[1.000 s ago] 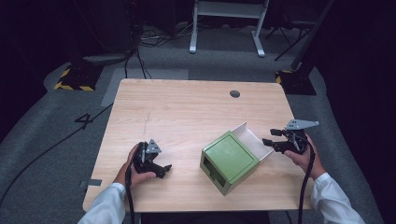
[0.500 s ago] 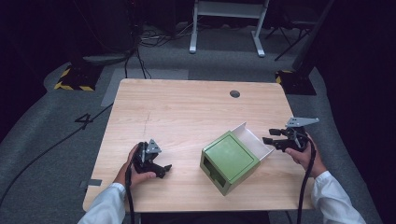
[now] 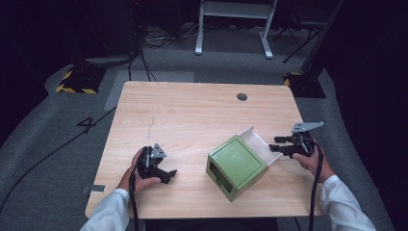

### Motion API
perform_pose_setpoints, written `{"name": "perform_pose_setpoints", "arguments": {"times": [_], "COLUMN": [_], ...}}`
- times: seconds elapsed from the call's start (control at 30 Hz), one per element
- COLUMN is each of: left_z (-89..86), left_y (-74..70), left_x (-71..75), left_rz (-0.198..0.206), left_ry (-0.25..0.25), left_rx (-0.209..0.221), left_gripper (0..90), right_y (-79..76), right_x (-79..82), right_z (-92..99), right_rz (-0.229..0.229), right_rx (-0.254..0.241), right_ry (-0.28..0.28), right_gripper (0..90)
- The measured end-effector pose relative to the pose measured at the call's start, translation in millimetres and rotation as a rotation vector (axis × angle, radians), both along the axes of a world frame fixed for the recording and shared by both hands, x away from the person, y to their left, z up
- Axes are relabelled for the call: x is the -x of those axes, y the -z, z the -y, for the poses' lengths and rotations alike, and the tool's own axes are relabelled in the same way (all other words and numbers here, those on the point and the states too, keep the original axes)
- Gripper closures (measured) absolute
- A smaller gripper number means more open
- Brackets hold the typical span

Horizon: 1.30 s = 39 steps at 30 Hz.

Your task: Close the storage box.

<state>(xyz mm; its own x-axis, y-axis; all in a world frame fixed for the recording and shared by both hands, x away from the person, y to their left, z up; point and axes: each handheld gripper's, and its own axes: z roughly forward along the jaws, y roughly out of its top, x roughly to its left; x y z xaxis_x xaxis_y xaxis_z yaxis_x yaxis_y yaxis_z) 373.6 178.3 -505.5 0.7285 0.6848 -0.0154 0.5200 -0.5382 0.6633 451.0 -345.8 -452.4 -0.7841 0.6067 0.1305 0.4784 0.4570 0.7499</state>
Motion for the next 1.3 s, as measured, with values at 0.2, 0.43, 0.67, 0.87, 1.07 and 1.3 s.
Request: {"name": "perform_pose_setpoints", "arguments": {"times": [0.2,0.43,0.67,0.87,1.07,1.3], "left_z": [0.0,0.0,0.0,0.0,0.0,0.0], "left_y": [0.0,0.0,0.0,0.0,0.0,0.0], "left_x": [0.0,0.0,0.0,0.0,0.0,0.0], "left_rz": [0.000,0.000,0.000,0.000,0.000,0.000], "left_ry": [0.000,0.000,0.000,0.000,0.000,0.000], "left_rx": [0.000,0.000,0.000,0.000,0.000,0.000], "left_gripper": [0.4,0.4,0.4,0.4,0.4,0.4], "right_y": [8.9,8.2,1.8,-1.4,-2.0,-2.5], "right_x": [-3.2,-0.2,1.5,5.7,7.7,10.5], "right_z": [-15.5,-30.4,-43.8,-58.8,-70.3,-79.8], "right_rz": [-0.046,-0.019,-0.005,-0.002,-0.016,-0.034], "right_rx": [0.047,0.069,0.061,0.067,0.089,0.092], "right_ry": [-0.063,-0.081,-0.119,-0.166,-0.209,-0.264], "right_gripper": [50.2,60.3,57.7,54.6,48.8,47.7]}}
